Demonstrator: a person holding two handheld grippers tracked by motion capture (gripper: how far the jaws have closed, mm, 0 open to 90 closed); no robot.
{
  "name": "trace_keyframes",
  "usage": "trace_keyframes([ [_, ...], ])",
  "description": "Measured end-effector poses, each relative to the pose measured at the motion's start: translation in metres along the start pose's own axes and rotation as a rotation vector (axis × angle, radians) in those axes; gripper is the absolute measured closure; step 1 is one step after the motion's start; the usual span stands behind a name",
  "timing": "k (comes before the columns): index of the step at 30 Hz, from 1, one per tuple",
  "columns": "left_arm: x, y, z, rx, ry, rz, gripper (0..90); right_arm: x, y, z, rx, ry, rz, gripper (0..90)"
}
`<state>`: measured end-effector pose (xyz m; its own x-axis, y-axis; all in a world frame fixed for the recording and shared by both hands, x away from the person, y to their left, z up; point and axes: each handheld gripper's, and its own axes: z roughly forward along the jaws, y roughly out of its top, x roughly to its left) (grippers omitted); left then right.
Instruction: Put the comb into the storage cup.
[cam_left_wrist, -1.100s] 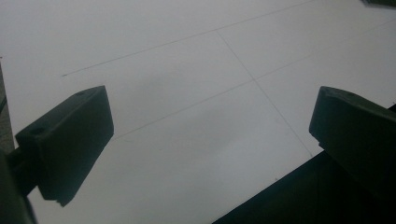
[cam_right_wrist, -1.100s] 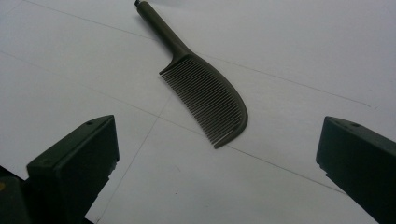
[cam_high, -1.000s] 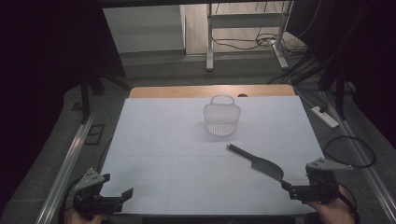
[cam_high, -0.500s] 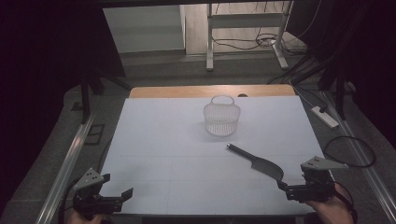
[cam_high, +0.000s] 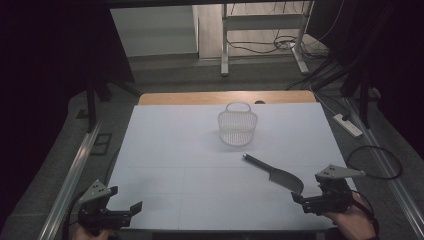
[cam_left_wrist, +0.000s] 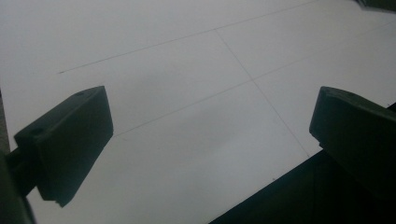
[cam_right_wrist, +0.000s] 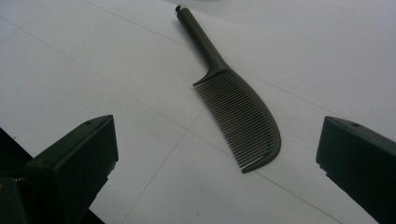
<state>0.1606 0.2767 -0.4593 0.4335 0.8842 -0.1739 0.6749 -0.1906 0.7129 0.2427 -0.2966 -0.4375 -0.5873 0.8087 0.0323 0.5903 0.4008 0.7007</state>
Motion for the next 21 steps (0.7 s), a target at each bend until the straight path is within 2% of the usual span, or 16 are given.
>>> trace_keyframes([
  [3, 0.001, 0.000, 0.000, -0.002, -0.002, -0.006, 0.2, 0.000, 0.002, 0.003, 0.024, 0.007, -0.005, 0.0],
  [10, 0.001, 0.000, 0.000, 0.000, -0.002, -0.008, 0.1, -0.001, 0.009, 0.007, 0.017, 0.008, -0.010, 0.0],
  [21, 0.001, 0.000, 0.000, 0.000, -0.003, -0.015, 0.1, 0.000, 0.020, 0.018, 0.044, 0.025, -0.016, 0.0],
])
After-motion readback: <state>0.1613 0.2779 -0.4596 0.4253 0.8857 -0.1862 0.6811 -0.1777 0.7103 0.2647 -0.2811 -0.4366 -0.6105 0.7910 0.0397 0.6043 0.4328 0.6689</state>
